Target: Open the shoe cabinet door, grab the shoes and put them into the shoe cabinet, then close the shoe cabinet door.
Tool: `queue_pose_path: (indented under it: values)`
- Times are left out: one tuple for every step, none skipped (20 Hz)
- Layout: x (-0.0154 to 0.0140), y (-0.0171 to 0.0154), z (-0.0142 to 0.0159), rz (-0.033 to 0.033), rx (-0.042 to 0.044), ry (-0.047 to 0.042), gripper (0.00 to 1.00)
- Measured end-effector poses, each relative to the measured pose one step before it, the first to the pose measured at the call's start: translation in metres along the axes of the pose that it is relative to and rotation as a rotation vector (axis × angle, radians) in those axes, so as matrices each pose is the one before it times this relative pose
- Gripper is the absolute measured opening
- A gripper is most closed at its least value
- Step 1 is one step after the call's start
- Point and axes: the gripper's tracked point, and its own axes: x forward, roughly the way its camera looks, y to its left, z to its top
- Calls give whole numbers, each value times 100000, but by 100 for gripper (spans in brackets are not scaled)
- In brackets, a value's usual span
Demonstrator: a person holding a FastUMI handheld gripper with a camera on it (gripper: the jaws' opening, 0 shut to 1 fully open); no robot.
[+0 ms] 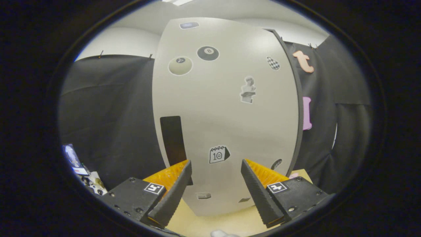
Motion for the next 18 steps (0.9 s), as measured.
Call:
queue_pose_path:
  values:
    - [760, -245, -225, -1697, -984, 1526, 99]
    - [301, -83, -148, -1071, -334, -183, 99]
    - [99, -106, 32, -907, 685, -326, 99]
    - [-180, -246, 159, -740, 679, -1058, 99]
    - [-266, -501, 332, -1523, 30, -782, 99]
    - [-519, -626, 404, -1584, -450, -840, 99]
    - [-689, -487, 310, -1464, -377, -727, 99]
    - [-862, -419, 278, -1086, 142, -788, 99]
    - [-836, -421, 246, -1230, 209, -579, 99]
    - [-876, -437, 250, -1214, 1, -786, 99]
    - [-933, -483, 170, -1466, -480, -381, 99]
    - [-1024, -431, 109, -1445, -292, -517, 99]
    - [-1061, -364, 64, -892, -358, -329, 99]
    - [-1106, -341, 5, -1051, -40, -341, 99]
    - [-1014, -527, -20, -1582, 46, -381, 99]
    - [-1077, -512, -118, -1162, 119, -71, 99]
    - [-997, -524, -121, -1523, 350, 49, 99]
    - [-1089, -628, -173, -1569, 307, 115, 99]
